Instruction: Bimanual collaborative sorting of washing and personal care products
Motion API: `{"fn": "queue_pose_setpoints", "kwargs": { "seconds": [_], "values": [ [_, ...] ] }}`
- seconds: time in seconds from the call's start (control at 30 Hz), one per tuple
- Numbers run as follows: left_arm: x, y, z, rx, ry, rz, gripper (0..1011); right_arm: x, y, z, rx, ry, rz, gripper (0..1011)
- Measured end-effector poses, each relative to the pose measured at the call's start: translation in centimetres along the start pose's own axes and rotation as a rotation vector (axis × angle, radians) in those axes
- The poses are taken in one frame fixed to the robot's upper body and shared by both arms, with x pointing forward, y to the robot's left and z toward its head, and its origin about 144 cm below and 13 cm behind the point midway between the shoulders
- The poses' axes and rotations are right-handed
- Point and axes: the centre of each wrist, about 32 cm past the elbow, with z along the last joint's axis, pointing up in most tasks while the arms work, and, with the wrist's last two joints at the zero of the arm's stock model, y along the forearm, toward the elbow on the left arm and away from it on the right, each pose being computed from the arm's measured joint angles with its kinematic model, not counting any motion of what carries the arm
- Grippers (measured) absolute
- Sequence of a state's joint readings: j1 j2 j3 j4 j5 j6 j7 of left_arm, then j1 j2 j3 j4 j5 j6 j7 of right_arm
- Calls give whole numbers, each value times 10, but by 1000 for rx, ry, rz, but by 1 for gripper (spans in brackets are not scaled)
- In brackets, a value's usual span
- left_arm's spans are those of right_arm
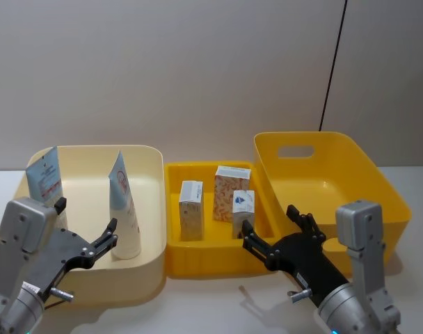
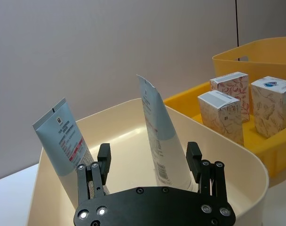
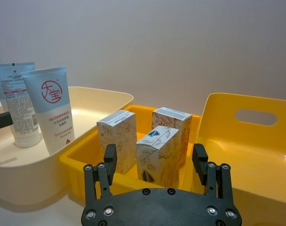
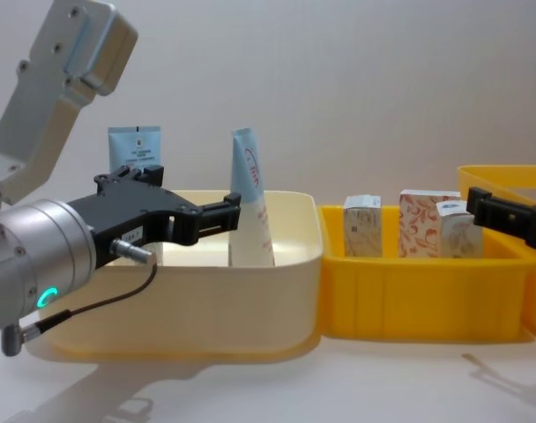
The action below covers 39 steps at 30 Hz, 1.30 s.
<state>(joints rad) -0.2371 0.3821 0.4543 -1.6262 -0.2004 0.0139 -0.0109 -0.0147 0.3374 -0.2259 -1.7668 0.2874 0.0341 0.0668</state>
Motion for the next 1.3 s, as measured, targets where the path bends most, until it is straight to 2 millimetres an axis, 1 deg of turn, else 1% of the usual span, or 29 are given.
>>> {"fn": "queue_pose_setpoints", "kwargs": {
  "seconds": [1.0, 1.17, 1.3],
  "values": [
    [0, 0, 0, 0, 0, 0, 1003, 0, 0, 0, 0, 0, 0, 998],
    [0, 0, 0, 0, 0, 0, 1003, -1, 1, 4, 2, -1, 8, 998],
    [0, 0, 0, 0, 0, 0, 1003, -5, 4, 15, -1, 7, 31, 998]
  ]
}}
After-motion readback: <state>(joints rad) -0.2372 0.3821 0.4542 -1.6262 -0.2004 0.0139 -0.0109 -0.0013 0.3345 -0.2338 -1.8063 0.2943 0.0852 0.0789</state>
